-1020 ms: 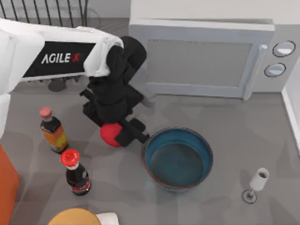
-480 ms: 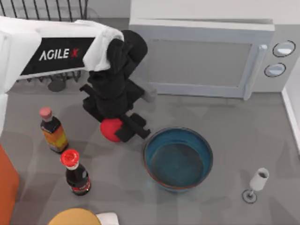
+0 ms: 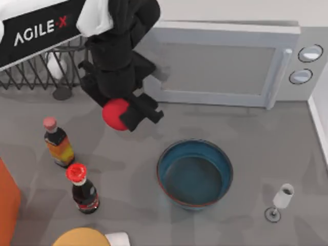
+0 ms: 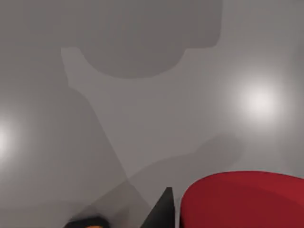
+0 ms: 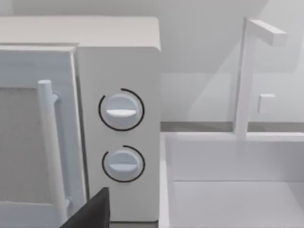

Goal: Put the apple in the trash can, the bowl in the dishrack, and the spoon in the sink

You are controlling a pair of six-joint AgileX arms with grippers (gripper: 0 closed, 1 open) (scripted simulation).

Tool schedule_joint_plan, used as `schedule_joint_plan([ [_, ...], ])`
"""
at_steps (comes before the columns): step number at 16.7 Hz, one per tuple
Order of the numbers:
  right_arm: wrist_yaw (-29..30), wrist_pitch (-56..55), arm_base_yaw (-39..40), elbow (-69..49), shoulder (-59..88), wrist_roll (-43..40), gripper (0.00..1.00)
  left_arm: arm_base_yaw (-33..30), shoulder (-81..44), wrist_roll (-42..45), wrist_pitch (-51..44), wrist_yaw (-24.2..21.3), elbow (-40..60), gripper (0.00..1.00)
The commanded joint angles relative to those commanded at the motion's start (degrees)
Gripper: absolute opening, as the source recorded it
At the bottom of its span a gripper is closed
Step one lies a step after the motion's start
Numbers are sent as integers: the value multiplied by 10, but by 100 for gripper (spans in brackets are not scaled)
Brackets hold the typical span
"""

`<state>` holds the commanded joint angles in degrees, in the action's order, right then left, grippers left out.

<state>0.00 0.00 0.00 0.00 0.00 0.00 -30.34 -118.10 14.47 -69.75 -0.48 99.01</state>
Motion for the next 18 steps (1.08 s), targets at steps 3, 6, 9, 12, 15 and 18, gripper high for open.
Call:
schedule_joint_plan([
  [3, 0, 0, 0, 0, 0, 0, 100, 0, 3, 0, -4, 0, 3, 0],
  [6, 0, 0, 0, 0, 0, 0, 100, 6, 7, 7, -1, 2, 5, 0],
  [9, 0, 0, 0, 0, 0, 0, 100, 52, 54, 62, 3, 12, 12, 0],
  [12, 0, 0, 0, 0, 0, 0, 100, 136, 123, 170, -1, 23, 17, 0],
  [15, 0, 0, 0, 0, 0, 0, 100, 230, 191, 330, -16, 22, 11, 0],
  [18, 0, 0, 0, 0, 0, 0, 100, 320, 248, 527, -36, 7, -26, 0],
])
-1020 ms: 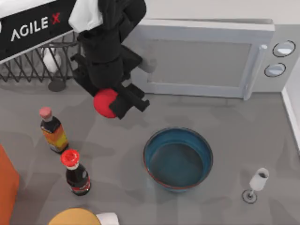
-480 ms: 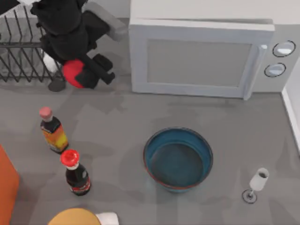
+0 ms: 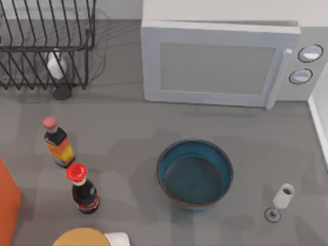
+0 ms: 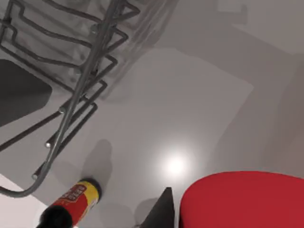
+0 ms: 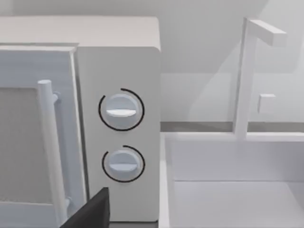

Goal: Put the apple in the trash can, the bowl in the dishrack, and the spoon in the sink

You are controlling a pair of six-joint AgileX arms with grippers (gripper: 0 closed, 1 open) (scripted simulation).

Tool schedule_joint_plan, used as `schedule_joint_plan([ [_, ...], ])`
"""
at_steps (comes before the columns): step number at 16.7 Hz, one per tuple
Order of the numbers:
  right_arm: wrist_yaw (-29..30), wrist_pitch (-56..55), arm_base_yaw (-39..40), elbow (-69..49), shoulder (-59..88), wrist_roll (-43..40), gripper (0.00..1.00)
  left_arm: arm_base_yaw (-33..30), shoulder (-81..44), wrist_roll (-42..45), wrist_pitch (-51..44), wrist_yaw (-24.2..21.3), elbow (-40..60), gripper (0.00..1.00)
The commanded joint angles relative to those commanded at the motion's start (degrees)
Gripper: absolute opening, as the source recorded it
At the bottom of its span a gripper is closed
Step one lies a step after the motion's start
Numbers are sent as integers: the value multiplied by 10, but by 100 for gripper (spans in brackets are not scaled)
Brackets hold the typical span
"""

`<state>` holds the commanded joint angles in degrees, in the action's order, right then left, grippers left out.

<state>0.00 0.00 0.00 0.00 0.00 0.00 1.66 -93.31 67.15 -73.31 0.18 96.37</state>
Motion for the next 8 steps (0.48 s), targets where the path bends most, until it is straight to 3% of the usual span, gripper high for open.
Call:
schedule_joint_plan([
  [4, 0, 0, 0, 0, 0, 0, 100, 96, 71, 235, -24, -26, -100, 0],
  [8, 0, 0, 0, 0, 0, 0, 100, 165, 137, 387, -44, -44, -224, 0],
])
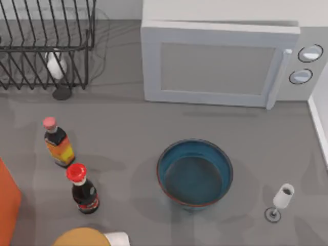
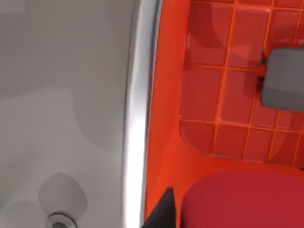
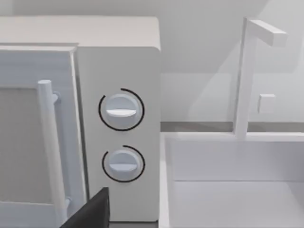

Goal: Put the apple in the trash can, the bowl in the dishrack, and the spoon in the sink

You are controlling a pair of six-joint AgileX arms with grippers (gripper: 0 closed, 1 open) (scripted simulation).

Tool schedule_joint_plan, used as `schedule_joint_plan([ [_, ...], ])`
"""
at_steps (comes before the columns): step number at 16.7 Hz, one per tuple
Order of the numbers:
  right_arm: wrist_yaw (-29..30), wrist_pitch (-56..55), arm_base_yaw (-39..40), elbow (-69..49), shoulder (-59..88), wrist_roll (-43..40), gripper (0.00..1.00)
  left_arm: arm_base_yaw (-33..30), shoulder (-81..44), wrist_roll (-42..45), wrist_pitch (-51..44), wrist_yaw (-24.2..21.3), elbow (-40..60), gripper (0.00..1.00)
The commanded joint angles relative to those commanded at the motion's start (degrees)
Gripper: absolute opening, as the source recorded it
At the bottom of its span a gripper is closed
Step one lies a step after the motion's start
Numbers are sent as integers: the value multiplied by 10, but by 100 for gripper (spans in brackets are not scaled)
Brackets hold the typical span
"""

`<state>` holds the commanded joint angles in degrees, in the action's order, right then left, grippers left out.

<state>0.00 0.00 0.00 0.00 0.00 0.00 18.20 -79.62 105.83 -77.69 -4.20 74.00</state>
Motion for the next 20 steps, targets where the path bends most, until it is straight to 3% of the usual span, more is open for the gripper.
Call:
schedule_joint_plan([
  [5, 0, 0, 0, 0, 0, 0, 100, 46, 48, 83, -23, -10, -87, 0],
  [11, 0, 0, 0, 0, 0, 0, 100, 45, 47, 86, -21, -10, -91, 0],
  [20, 0, 0, 0, 0, 0, 0, 100, 39, 35, 78, 135, -10, -233, 0],
])
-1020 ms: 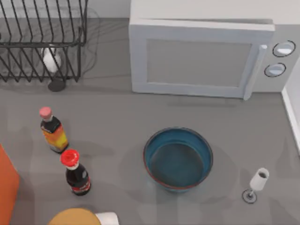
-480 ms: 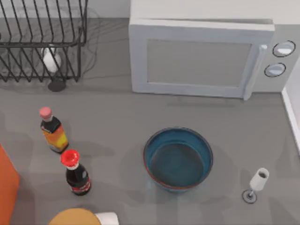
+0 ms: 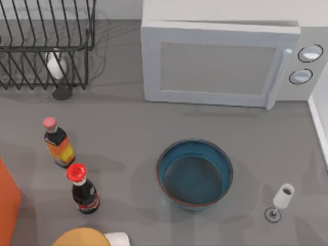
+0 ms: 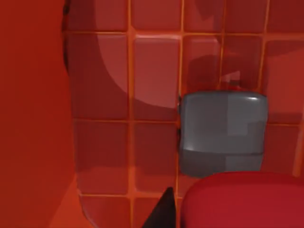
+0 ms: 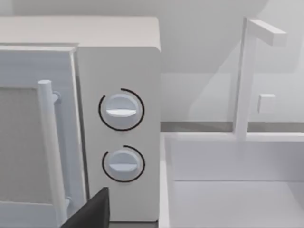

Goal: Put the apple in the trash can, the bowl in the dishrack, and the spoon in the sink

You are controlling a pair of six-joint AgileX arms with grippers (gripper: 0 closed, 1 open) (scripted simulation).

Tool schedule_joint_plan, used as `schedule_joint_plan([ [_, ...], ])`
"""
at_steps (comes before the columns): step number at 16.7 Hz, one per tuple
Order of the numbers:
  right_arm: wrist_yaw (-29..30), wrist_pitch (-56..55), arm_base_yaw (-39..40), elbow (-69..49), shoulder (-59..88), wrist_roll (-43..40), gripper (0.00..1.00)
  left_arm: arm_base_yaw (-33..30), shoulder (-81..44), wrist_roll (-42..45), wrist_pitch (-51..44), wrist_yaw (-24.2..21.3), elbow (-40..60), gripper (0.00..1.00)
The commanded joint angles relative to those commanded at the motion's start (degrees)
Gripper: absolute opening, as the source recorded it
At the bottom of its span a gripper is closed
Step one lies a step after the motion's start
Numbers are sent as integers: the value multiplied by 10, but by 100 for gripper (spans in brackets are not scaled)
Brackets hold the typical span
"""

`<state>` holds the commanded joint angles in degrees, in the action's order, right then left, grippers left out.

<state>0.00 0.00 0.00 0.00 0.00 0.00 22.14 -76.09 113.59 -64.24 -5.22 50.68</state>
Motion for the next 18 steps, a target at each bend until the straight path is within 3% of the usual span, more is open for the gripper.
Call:
schedule_joint_plan([
  [4, 0, 0, 0, 0, 0, 0, 100, 0, -1, 0, 5, 0, -5, 0],
  [17, 0, 0, 0, 0, 0, 0, 100, 0, -1, 0, 5, 0, -5, 98],
  [18, 0, 0, 0, 0, 0, 0, 100, 0, -1, 0, 5, 0, -5, 100],
])
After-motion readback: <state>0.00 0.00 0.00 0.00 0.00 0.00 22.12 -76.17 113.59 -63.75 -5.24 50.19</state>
